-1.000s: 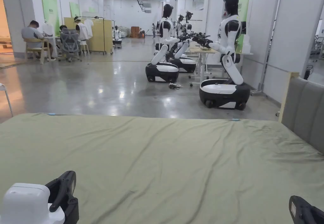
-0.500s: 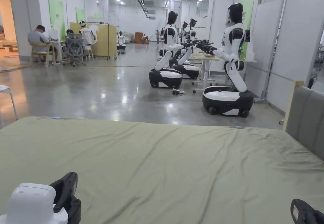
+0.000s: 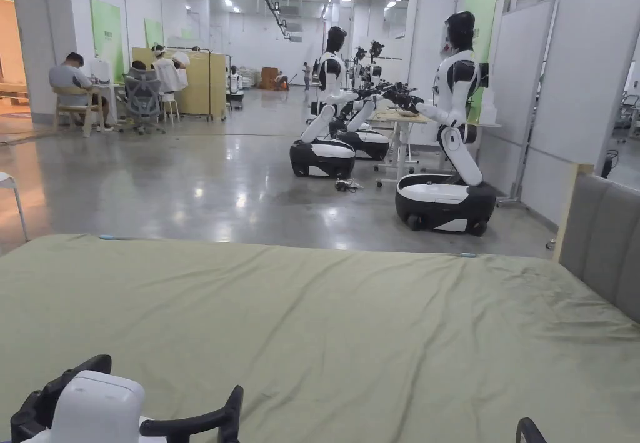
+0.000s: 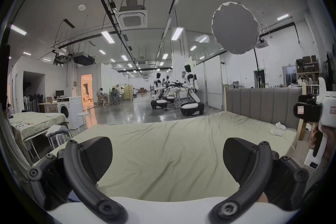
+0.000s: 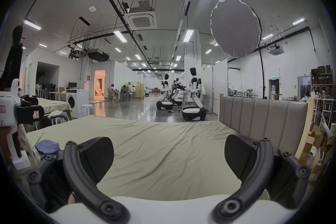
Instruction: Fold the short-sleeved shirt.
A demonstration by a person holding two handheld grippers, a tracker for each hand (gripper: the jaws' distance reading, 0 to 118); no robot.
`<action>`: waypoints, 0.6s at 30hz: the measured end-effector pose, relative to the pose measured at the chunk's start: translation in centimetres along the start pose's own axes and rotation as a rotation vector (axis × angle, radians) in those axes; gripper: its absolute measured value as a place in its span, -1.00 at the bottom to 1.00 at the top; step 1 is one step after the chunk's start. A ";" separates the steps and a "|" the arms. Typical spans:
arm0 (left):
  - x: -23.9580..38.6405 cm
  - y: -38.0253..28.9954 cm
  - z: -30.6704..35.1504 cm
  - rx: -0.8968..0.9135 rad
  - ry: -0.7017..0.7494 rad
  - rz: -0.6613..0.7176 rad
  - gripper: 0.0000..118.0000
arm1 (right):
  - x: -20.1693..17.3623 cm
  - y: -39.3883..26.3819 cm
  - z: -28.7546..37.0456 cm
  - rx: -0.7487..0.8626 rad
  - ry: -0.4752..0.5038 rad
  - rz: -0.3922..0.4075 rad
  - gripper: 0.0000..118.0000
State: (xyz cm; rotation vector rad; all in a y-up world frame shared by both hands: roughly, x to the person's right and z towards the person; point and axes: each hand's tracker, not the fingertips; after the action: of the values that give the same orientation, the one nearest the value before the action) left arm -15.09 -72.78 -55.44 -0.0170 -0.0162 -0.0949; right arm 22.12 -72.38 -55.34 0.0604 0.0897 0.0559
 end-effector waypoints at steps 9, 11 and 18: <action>3.5 0.6 0.6 0.022 0.050 0.022 0.99 | 1.2 -1.9 -0.7 -0.034 0.001 0.007 1.00; 3.3 1.0 0.9 0.018 0.007 0.026 0.99 | 1.4 -2.1 -0.9 -0.047 -0.007 -0.003 1.00; 3.0 1.5 0.8 -0.015 -0.014 0.055 0.99 | 1.4 -2.5 -1.1 -0.071 0.004 -0.021 1.00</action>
State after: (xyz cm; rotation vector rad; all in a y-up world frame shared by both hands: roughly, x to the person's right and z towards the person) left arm -12.00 -71.51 -54.62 -0.0335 -0.0288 -0.0401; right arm 23.53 -74.68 -56.68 -0.0115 0.0923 0.0387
